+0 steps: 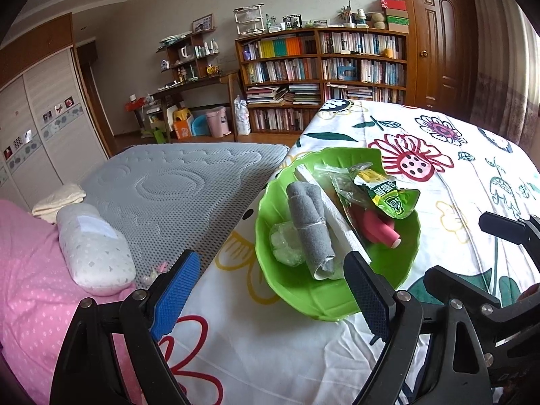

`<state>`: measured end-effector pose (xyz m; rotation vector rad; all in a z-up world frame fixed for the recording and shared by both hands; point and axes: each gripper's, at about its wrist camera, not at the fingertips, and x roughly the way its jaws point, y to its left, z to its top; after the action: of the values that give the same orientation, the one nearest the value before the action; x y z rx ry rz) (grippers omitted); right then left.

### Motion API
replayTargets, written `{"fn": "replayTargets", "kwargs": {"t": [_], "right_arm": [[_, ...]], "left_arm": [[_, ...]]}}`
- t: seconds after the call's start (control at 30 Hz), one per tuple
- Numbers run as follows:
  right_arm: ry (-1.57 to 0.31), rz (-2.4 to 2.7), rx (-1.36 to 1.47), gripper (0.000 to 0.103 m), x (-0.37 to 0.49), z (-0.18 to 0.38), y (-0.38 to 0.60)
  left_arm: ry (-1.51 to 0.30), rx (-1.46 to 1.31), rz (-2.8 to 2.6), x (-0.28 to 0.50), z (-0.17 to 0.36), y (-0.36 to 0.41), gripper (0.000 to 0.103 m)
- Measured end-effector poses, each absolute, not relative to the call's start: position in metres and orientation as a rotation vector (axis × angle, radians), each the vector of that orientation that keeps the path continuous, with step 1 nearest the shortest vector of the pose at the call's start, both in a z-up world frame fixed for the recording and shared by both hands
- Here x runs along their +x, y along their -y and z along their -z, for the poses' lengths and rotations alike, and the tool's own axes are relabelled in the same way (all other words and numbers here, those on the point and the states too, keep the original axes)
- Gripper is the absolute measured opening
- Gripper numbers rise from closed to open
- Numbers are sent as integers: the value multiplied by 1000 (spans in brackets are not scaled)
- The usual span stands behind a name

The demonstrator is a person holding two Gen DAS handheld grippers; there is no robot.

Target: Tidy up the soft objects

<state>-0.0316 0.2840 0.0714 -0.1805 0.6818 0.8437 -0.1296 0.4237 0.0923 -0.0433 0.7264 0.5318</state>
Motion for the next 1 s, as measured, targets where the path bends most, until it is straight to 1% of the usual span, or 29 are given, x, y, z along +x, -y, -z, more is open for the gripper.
{"fn": "replayTargets", "kwargs": {"t": [0.7,1.0], "right_arm": [[-695,-856,-158,103,-37,-73,-281],[-676,-872,-219,103,-43,-74,-292]], "left_arm": [[-749,-56,-568,-138,-82,-426,88],[-748,-61,-574,-138,-81,-427,88]]}}
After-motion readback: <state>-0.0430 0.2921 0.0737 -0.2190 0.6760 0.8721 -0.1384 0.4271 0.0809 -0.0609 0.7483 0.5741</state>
